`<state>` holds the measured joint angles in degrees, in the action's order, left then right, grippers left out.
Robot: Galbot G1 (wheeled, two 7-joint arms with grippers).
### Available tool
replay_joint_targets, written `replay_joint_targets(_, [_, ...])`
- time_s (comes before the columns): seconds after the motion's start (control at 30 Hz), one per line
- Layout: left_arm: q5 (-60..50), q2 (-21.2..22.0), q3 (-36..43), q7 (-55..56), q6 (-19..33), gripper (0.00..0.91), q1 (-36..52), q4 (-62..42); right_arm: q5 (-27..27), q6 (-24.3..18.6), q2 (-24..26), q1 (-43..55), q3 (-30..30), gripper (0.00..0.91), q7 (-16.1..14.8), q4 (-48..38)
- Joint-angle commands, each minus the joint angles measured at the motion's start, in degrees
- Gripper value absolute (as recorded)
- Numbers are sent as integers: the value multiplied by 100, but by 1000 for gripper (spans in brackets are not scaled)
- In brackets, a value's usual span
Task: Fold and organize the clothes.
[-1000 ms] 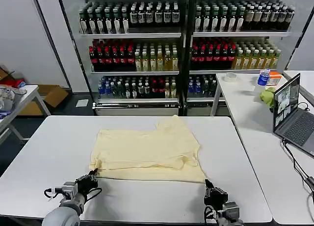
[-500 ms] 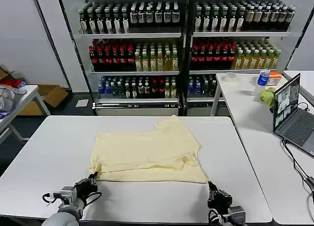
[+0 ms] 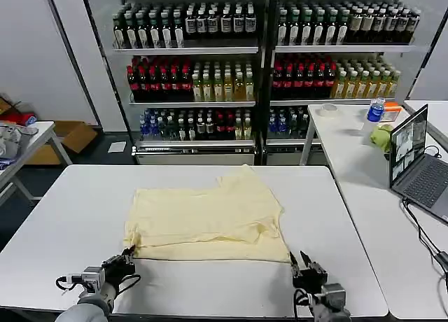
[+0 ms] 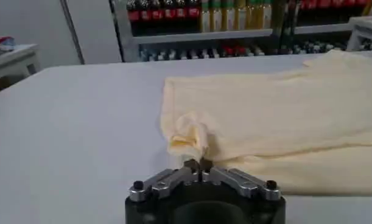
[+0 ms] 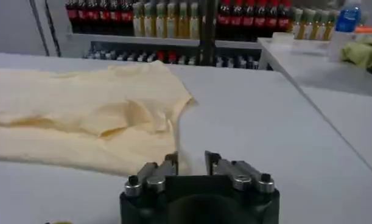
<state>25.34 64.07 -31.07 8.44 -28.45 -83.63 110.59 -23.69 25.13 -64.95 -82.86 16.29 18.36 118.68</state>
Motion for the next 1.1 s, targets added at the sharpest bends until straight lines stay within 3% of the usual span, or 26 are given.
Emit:
replay_joint_targets(0.03, [-6,24,15,9,-17,10,17,-49,-298,188,-97,836,-381,867,82,-469])
replay_joint_targets(0.07, [-6,25,18,8,-20,10,29,-52,-298,206,-103,831,-392,746,83,-472])
replay_joint_targets(0.1, [-5,26,22,8,-23,10,34,-55,-298,236,-113,801,-407,272,89,-463])
replay_joint_targets(0.13, [-7,28,25,9,-26,10,40,-54,-294,255,-115,765,-408,81,94,-451])
replay_joint_targets(0.17, [-7,32,29,8,-28,10,42,-51,-290,252,-118,708,-406,0,107,-435])
replay_joint_targets(0.43, [-8,36,43,7,-35,10,70,-42,-337,214,-96,345,-361,0,166,-222])
replay_joint_targets(0.77, [-6,58,26,22,-21,10,41,-20,-757,179,-123,137,-278,0,331,-93])
replay_joint_targets(1.1, [28,83,-40,41,-54,10,-372,318,-843,119,30,-466,76,0,266,440])
